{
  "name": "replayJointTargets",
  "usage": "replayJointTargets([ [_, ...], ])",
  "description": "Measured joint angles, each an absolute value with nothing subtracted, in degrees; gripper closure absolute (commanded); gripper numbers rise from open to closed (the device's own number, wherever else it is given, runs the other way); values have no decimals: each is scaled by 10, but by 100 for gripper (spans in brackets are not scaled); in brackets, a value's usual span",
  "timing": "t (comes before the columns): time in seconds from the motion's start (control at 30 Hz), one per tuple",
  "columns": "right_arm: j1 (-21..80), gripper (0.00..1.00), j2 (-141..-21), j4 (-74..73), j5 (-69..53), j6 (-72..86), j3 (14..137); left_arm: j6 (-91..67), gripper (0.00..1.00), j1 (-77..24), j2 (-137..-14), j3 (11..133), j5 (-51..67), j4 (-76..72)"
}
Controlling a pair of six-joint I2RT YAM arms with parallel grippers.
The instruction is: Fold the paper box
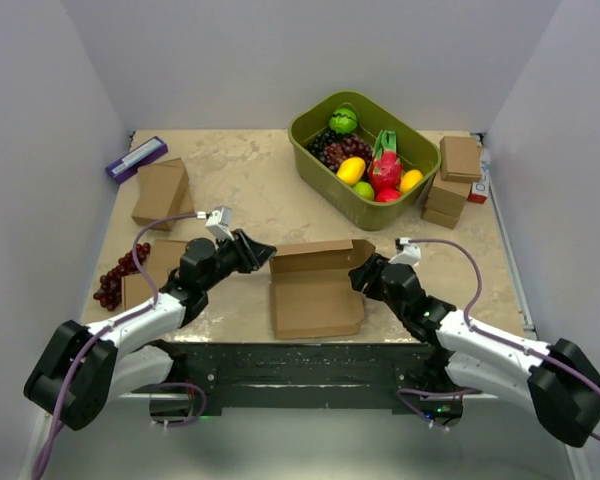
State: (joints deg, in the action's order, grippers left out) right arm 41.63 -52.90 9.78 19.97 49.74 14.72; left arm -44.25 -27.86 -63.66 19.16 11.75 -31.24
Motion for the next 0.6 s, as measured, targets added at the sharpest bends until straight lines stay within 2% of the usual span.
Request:
replayJointTargets([
  [0.17, 416, 42, -604, 94, 216, 460, 186, -438, 66, -279, -638, 193, 117, -313],
  [0.43, 417, 42, -656, 109, 241, 441, 192, -429, 67, -279, -642, 197, 117, -312],
  [0.6, 417, 51, -700, 143, 245, 434, 193, -424, 67, -279, -643, 199, 117, -311],
])
